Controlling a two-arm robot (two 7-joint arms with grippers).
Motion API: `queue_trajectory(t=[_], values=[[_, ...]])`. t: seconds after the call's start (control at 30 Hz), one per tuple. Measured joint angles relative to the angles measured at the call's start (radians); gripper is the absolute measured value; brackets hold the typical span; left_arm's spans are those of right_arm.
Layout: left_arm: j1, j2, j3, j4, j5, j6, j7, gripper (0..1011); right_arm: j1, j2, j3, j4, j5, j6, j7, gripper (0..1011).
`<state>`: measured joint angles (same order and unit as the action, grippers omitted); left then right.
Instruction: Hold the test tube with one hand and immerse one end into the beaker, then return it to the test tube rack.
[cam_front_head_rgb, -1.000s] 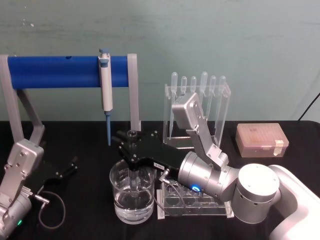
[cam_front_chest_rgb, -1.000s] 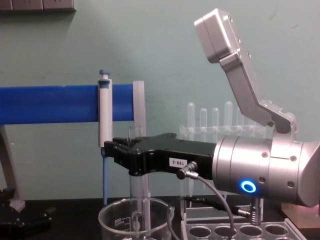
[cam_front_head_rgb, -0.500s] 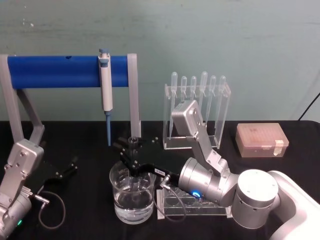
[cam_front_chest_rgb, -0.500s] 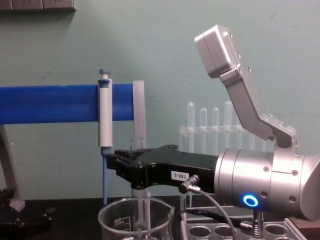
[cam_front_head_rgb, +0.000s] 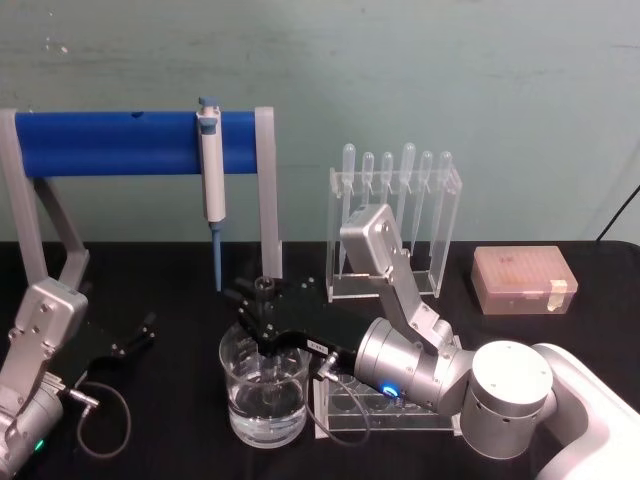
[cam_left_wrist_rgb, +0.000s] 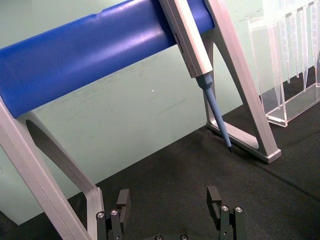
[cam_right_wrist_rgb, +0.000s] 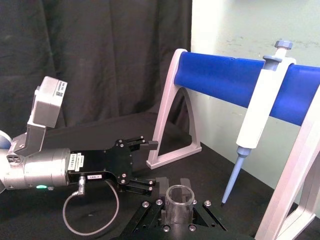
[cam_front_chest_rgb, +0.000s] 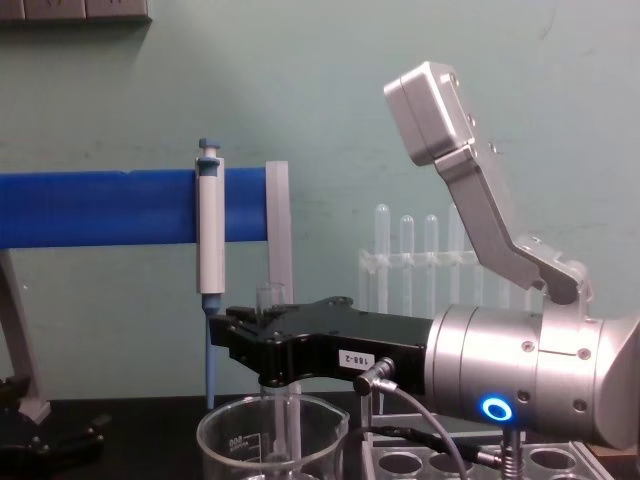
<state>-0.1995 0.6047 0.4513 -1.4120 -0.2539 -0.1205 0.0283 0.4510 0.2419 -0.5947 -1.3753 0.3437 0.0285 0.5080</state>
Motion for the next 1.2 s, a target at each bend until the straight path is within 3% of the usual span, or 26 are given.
queue_trajectory(t=[1.2], values=[[0.0,0.0,0.0,0.0,0.0,0.0,0.0,1000,0.001,0.0,0.001,-0.002,-0.001,0.002,-0.004,135]])
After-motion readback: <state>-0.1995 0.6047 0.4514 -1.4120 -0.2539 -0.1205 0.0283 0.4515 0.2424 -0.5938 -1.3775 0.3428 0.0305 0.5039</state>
